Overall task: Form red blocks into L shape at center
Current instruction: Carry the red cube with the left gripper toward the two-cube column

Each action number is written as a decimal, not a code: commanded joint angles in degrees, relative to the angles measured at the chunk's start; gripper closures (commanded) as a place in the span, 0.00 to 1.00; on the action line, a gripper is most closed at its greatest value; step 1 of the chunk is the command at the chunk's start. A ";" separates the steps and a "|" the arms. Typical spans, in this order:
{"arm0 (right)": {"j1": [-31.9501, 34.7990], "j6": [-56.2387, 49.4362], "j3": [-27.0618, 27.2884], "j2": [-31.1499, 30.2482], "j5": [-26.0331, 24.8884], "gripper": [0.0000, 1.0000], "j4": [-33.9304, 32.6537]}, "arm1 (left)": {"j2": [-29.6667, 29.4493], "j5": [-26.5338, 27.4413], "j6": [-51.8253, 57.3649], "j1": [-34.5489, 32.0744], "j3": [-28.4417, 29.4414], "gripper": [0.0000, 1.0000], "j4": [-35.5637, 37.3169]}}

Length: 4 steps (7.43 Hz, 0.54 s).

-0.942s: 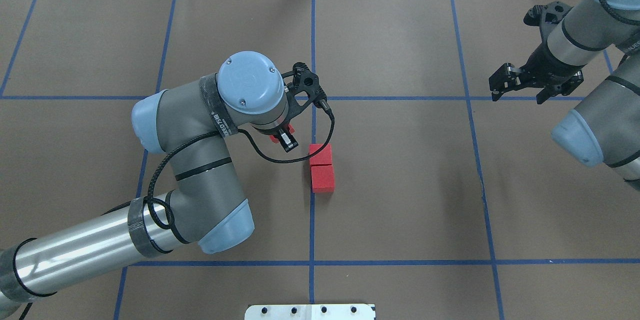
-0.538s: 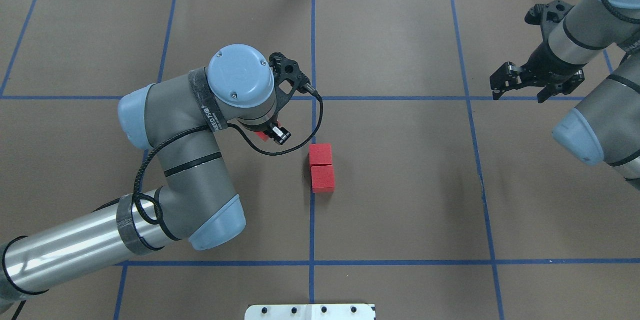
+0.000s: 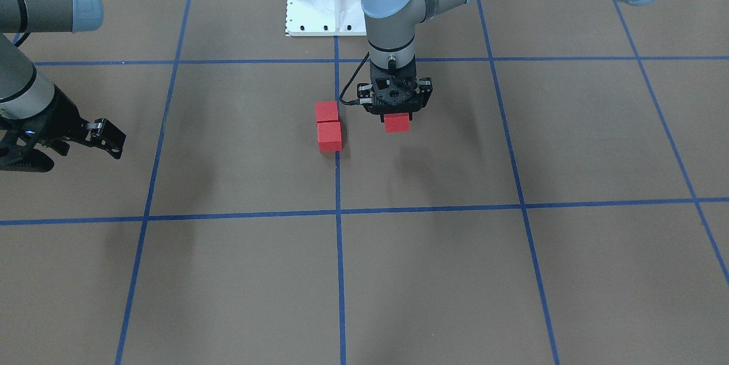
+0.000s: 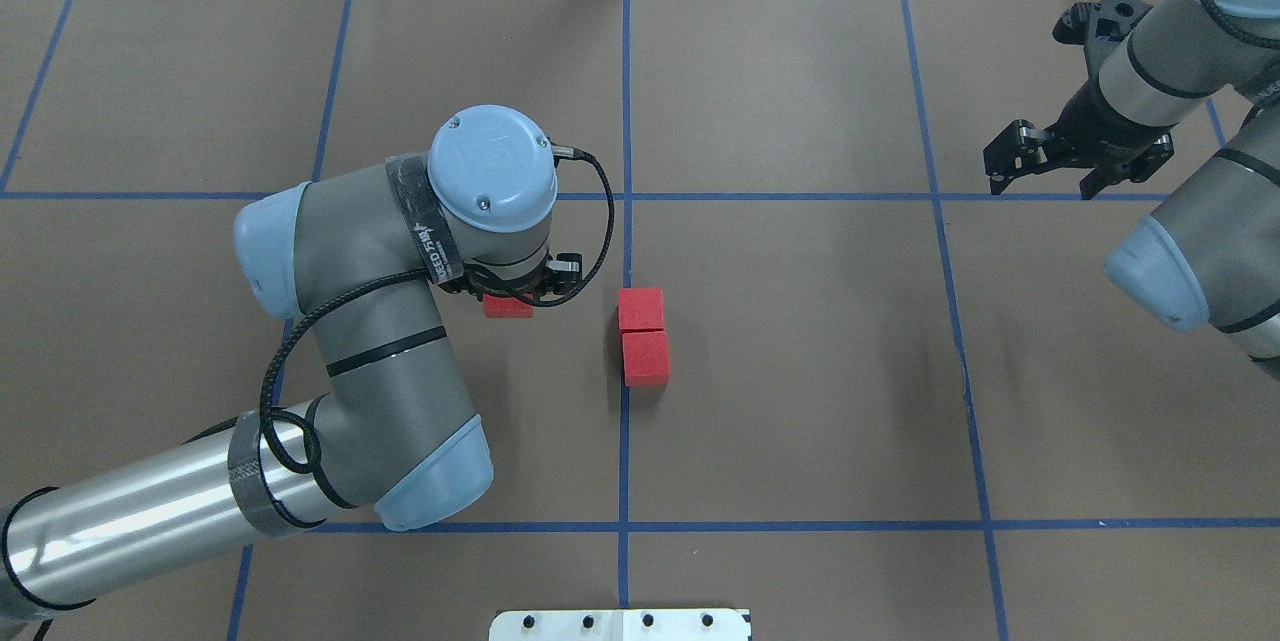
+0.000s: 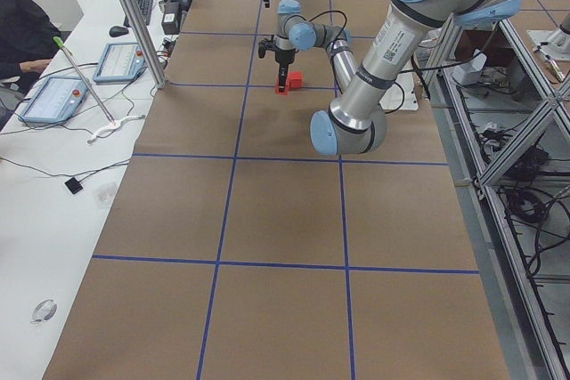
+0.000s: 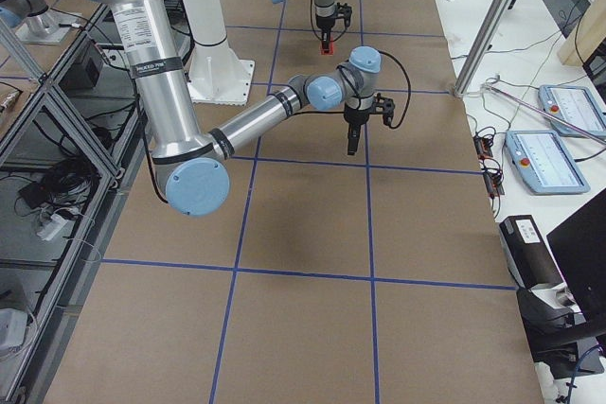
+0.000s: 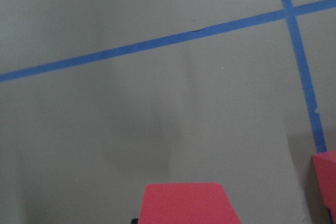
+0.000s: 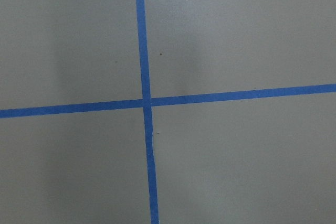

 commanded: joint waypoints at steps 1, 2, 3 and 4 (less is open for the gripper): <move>0.07 -0.05 0.17 -0.14 0.21 0.00 0.00 | -0.09 -2.32 -26.12 0.24 0.86 1.00 -4.64; 0.07 -0.05 0.09 -0.49 0.47 0.00 0.00 | 0.00 -2.34 -40.68 -0.11 2.70 1.00 -12.05; -0.01 -0.05 0.26 -0.58 0.47 0.00 0.00 | 0.09 -2.34 -53.97 -0.63 5.33 1.00 -17.43; 0.07 0.21 0.52 -0.84 0.65 0.00 -0.09 | 0.00 -2.42 -60.28 -0.29 6.83 1.00 -17.66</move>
